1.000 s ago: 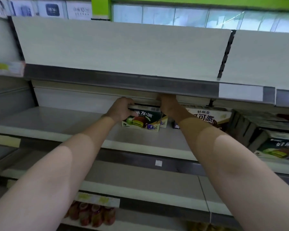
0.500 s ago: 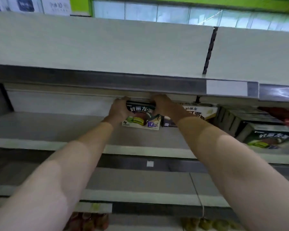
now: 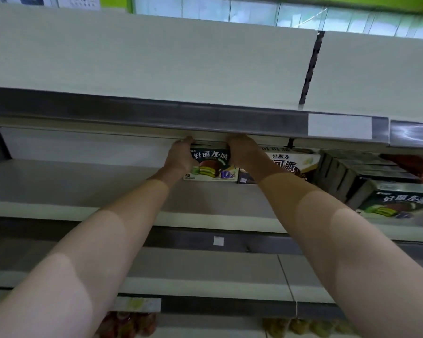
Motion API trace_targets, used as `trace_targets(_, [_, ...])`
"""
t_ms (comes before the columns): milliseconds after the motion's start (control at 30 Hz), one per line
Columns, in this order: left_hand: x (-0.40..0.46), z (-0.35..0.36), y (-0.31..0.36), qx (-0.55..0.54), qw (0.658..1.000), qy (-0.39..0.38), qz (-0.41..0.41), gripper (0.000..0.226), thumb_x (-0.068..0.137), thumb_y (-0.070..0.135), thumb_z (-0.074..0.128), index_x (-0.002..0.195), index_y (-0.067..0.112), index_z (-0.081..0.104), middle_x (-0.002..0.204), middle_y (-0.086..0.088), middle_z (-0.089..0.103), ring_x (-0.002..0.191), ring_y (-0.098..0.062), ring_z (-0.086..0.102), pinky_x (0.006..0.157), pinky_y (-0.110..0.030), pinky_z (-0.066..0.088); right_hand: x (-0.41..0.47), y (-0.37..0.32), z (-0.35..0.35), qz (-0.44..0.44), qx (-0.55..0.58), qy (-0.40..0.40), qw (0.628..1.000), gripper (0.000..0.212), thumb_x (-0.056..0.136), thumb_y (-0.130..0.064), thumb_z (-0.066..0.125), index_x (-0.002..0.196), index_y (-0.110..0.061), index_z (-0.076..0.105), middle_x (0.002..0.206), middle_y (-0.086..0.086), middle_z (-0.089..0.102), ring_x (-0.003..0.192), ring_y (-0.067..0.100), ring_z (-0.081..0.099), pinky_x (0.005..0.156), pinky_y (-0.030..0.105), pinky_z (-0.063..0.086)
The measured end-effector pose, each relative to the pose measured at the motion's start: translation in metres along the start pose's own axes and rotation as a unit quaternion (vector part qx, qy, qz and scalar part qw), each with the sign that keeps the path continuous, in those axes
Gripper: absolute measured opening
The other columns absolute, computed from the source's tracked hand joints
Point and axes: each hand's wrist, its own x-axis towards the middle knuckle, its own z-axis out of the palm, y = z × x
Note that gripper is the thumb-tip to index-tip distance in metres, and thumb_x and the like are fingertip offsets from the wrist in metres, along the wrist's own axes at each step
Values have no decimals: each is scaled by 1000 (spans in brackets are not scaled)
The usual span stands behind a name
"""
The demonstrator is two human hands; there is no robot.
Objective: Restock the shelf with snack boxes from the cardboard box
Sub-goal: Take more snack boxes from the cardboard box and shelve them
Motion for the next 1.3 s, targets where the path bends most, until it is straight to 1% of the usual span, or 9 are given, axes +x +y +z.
trace_targets(133, [0,4,1,1,1000,21,12,56,69,4,84,121,2,62,117,-20,66,107,-34,62,90,-36,52,-3,3,5,-10,-71,39,997,27,87,-18,70,113,-13,64,115,9,65,111,28,60,98,36,40])
trace_targets(267, [2,4,-5,18,999,6,29,61,70,3,83,126,6,60,118,-20,66,107,-34,62,87,-33,50,-9,3,14,-12,-105,45,993,25,93,-18,63,117,-13,64,116,10,66,109,29,61,101,35,37])
trace_targets(467, [0,-1,7,152,987,-8,61,56,74,16,82,125,8,61,124,-19,54,114,-37,52,92,-44,50,-16,-3,17,-18,-135,38,990,35,91,-10,56,125,-7,58,124,15,63,124,31,51,109,43,34])
trace_targets(600, [-7,2,22,210,969,22,129,42,81,15,70,122,7,64,126,-16,56,117,-34,48,93,-41,44,-24,0,13,-15,-100,47,994,46,89,-9,56,135,-8,51,134,16,57,129,33,47,111,47,32])
trace_targets(767, [-17,5,46,185,969,55,155,40,80,6,65,120,8,63,119,-15,59,112,-35,53,90,-42,47,-42,14,4,14,-43,87,995,51,88,-13,61,137,-7,46,133,18,51,124,37,47,106,47,34])
trace_targets(867, [-22,12,61,165,966,65,187,32,81,0,62,112,6,65,112,-16,63,104,-34,58,79,-38,49,-56,28,3,31,-17,100,994,52,85,-12,62,135,-9,49,130,17,53,123,36,46,103,44,35])
trace_targets(967, [-29,24,84,122,973,35,195,27,84,2,59,109,8,66,110,-16,67,98,-35,63,74,-36,50,-72,44,-2,52,-1,115,992,53,86,-7,58,137,-7,48,128,19,54,120,37,48,98,42,41])
trace_targets(1100, [-37,47,117,48,980,-17,194,20,86,7,61,104,10,68,108,-12,69,98,-30,63,79,-35,51,-97,68,-18,65,33,103,992,55,85,-10,64,137,-6,49,125,21,55,116,39,53,93,40,47])
trace_targets(1300, [-55,72,168,-12,977,-63,202,16,85,3,59,95,10,69,101,-13,71,94,-30,65,82,-38,54,-135,103,-44,91,61,62,992,34,88,-24,69,115,-6,63,114,20,65,103,36,64,84,37,51])
